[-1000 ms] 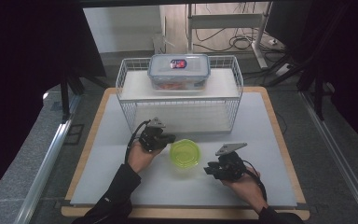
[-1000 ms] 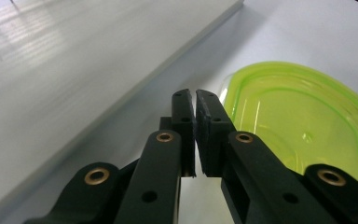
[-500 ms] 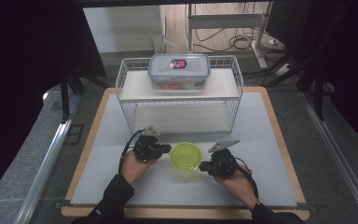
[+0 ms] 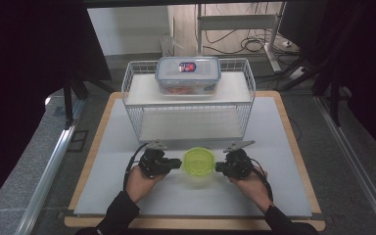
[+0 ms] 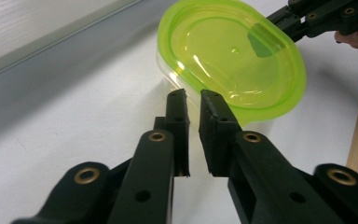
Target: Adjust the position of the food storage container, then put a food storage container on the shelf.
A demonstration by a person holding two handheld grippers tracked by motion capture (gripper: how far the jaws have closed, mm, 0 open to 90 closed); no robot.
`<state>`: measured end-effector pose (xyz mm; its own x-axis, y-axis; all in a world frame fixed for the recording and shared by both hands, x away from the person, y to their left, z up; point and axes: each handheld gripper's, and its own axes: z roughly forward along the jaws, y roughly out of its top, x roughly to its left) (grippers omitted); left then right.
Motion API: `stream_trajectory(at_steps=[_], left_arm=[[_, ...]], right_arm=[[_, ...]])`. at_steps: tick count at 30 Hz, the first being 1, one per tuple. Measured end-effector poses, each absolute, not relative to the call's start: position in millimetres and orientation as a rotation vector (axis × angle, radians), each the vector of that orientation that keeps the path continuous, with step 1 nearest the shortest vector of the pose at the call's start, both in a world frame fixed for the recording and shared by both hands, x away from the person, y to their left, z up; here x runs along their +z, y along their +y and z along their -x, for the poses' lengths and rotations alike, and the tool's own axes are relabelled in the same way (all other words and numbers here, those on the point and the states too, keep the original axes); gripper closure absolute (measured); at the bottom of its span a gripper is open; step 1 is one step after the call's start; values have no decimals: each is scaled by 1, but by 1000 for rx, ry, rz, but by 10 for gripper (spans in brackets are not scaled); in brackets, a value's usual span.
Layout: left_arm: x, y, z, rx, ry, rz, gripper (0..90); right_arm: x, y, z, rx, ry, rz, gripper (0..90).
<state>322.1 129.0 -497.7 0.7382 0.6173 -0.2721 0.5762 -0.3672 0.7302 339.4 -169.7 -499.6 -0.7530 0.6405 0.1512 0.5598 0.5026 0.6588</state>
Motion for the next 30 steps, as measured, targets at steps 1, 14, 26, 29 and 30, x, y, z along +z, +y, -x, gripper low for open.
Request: stream_trajectory(at_steps=[1, 14, 26, 29, 30], left_arm=[[-497, 131, -320, 77, 906, -2056, 807], [-495, 158, -275, 354, 887, -2016, 323], [-501, 163, -248, 465, 861, -2025, 114], [-502, 166, -246, 461, 871, -2013, 93], [-502, 168, -245, 461, 874, -2012, 91]], right_arm=[[-499, -171, -339, 1083, 2621, -1046, 822], [-488, -200, -337, 1176, 2612, -1076, 571], [-485, -207, -329, 1200, 2592, -1099, 376], [-483, -206, -327, 1200, 2578, -1103, 365], [-483, -205, -327, 1206, 2571, -1111, 365]])
